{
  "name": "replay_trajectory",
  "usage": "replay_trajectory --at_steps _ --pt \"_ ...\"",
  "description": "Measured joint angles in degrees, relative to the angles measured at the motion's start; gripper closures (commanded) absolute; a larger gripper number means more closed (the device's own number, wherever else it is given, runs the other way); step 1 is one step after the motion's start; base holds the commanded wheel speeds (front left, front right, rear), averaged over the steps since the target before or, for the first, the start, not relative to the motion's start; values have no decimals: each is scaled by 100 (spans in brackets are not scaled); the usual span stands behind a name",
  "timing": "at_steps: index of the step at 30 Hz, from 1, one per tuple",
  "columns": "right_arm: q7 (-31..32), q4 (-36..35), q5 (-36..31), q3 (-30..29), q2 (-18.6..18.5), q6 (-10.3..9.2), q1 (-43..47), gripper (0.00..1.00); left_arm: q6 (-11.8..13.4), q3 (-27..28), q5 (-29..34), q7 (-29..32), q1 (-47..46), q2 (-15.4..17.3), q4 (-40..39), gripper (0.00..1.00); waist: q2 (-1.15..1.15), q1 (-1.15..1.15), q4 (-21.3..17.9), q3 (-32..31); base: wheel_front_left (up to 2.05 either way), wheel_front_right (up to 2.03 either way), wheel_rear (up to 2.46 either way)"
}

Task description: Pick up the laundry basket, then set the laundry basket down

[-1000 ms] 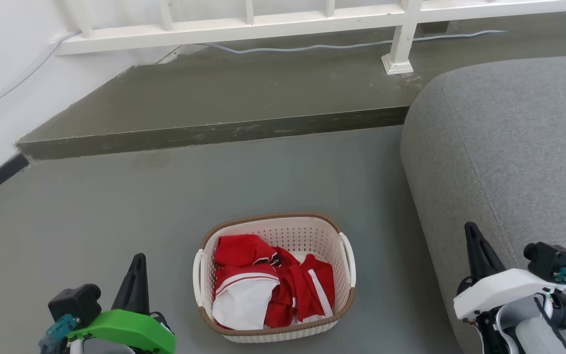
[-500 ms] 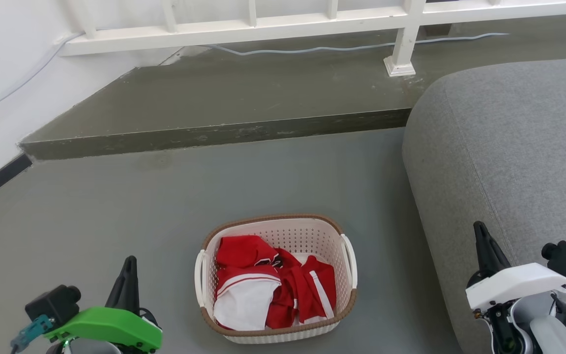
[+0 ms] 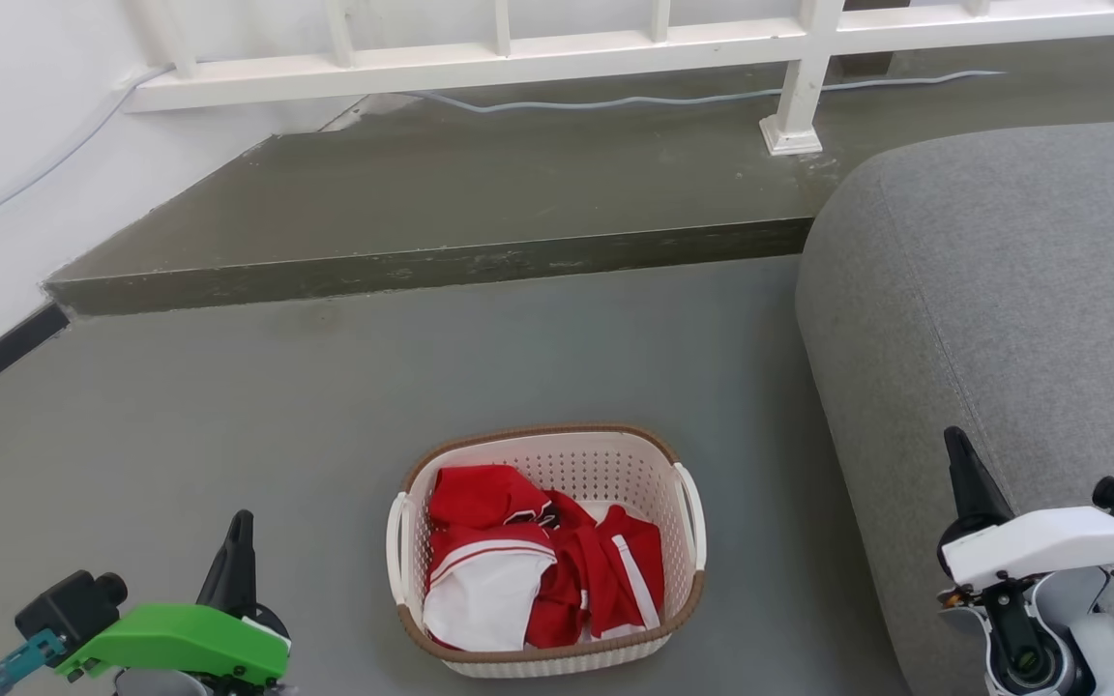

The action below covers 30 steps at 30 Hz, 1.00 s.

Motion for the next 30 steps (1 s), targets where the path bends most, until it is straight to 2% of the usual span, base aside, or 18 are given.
replay_trajectory --at_steps 30 --pt "517 140 2265 -610 181 399 -158 100 -390 544 -2201 498 -199 -58 236 100 0 0 73 -68 0 0 0"
